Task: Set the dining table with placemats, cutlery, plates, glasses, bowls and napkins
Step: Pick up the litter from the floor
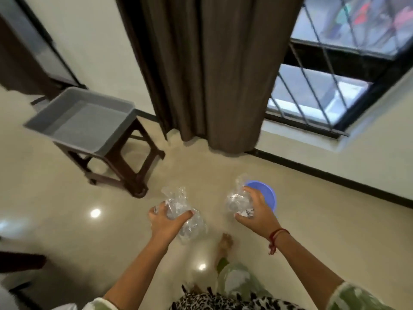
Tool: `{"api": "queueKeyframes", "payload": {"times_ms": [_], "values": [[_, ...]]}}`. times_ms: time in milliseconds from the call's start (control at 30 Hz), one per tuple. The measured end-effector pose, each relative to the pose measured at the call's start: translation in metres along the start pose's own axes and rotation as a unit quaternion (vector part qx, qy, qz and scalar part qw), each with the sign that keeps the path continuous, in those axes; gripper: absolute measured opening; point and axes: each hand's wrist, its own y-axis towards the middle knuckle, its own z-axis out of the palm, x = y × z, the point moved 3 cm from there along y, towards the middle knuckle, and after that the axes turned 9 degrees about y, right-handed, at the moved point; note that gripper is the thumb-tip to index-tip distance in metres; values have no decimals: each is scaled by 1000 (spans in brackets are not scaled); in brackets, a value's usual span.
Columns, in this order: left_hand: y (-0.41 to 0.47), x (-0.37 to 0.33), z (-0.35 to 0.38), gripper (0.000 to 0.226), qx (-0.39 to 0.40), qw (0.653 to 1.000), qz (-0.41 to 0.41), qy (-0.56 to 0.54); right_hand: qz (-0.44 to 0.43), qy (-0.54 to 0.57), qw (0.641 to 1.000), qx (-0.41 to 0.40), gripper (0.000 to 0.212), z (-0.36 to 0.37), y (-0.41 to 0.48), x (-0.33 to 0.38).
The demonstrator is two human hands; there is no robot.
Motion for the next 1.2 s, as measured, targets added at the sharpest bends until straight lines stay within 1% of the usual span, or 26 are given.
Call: {"api": "queueKeyframes", "payload": {"times_ms": [100, 167, 267, 333, 400, 433, 500, 533, 567, 600, 633, 667, 700, 733, 800, 833, 867, 900, 933, 967, 1000, 1033, 1067, 1100, 1167, 1200], "values": [[-4, -22, 46, 91, 65, 998, -5, 2, 65, 107, 990, -64, 72, -37, -21, -31], [-8, -40, 73, 87, 94, 996, -3, 1, 105, 197, 969, -105, 70, -58, -33, -48], [-6, -60, 119, 76, 131, 991, -13, 5, 179, 291, 931, -129, 68, -87, -41, -73], [0, -72, 155, 68, 153, 988, -23, 18, 203, 319, 913, -153, 64, -109, -44, -95], [5, -82, 175, 64, 178, 983, -32, 37, 214, 325, 907, -160, 64, -121, -44, -107], [12, -94, 212, 68, 192, 978, -42, 64, 237, 325, 901, -163, 63, -142, -43, -133], [13, -103, 221, 78, 210, 973, -57, 72, 258, 337, 891, -160, 63, -145, -45, -138], [26, -113, 254, 80, 223, 969, -63, 79, 281, 336, 884, -162, 64, -161, -35, -163], [29, -118, 264, 80, 220, 970, -59, 90, 293, 333, 881, -162, 63, -163, -32, -173], [29, -116, 263, 80, 221, 969, -65, 93, 301, 340, 877, -157, 63, -160, -35, -169], [52, -116, 289, 79, 226, 966, -87, 86, 315, 327, 879, -147, 65, -163, -14, -195], [60, -116, 299, 81, 225, 966, -93, 91, 322, 327, 876, -152, 70, -162, -8, -203], [61, -119, 299, 89, 225, 965, -97, 95, 327, 328, 874, -150, 75, -161, -7, -203], [88, -103, 322, 98, 220, 963, -121, 96, 342, 317, 874, -134, 78, -148, 17, -230], [102, -105, 333, 113, 224, 959, -140, 107, 349, 311, 873, -138, 78, -145, 31, -237], [128, -85, 356, 115, 223, 956, -156, 112, 361, 309, 871, -129, 77, -123, 52, -269], [135, -80, 365, 109, 222, 954, -164, 120, 364, 308, 870, -123, 76, -114, 61, -280], [162, -59, 390, 100, 218, 952, -169, 133, 381, 315, 861, -118, 76, -94, 81, -311], [172, -56, 399, 91, 222, 951, -164, 143, 391, 324, 851, -134, 76, -86, 90, -324], [172, -58, 402, 87, 229, 948, -156, 158, 405, 335, 842, -126, 73, -84, 96, -327], [195, -36, 427, 87, 238, 944, -154, 166, 416, 344, 832, -128, 71, -63, 109, -360], [202, -33, 438, 88, 241, 945, -142, 171, 419, 341, 830, -136, 70, -55, 117, -374], [205, -40, 442, 90, 241, 945, -132, 180, 424, 347, 828, -122, 72, -56, 125, -377], [222, -25, 461, 93, 247, 941, -136, 186, 438, 360, 815, -119, 73, -36, 137, -404], [231, -31, 471, 97, 235, 945, -126, 191, 448, 370, 805, -119, 69, -29, 148, -422], [245, -20, 484, 99, 235, 948, -123, 179, 453, 380, 797, -123, 67, -16, 155, -442]]}}
